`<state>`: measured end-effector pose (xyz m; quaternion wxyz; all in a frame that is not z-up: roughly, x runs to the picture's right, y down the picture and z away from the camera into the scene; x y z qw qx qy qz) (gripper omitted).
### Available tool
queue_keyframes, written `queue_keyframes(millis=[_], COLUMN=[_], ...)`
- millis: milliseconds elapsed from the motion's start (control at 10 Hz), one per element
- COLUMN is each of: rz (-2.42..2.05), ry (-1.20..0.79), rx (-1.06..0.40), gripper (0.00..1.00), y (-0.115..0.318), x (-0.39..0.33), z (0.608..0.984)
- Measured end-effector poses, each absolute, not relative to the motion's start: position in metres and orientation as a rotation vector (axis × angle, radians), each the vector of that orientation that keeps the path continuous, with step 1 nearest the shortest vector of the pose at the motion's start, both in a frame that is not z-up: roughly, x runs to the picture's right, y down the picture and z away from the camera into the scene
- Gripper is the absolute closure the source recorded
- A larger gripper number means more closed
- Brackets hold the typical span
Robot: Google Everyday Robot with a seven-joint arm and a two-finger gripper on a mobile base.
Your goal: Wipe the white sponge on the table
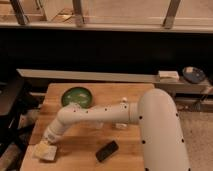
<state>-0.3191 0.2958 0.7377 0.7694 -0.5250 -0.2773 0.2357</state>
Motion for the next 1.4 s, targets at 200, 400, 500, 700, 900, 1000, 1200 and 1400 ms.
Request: queue_keyframes(millis=[200, 400, 500, 700, 900, 1000, 1200, 1400], rz=[0.569, 0.612, 0.621, 0.608, 0.568, 0.542, 0.494, 0.446], ry=[-0.550, -0.485, -0.457, -0.414, -0.406, -0.409, -0.442, -0.500], rx=[-1.136, -1.123, -1.115, -1.103, -1.098, -1.099, -1.092, -1.078], gripper=[1.00, 1.00, 1.00, 1.00, 1.00, 1.00, 1.00, 1.00], y=[0.303, 0.305, 0.303, 0.294, 0.283, 0.278, 0.266, 0.254], x=[-0.291, -0.256, -0.241, -0.220, -0.220, -0.225, -0.245, -0.275], z=[0.739, 0.748, 0.754, 0.765, 0.775, 0.780, 0.789, 0.787])
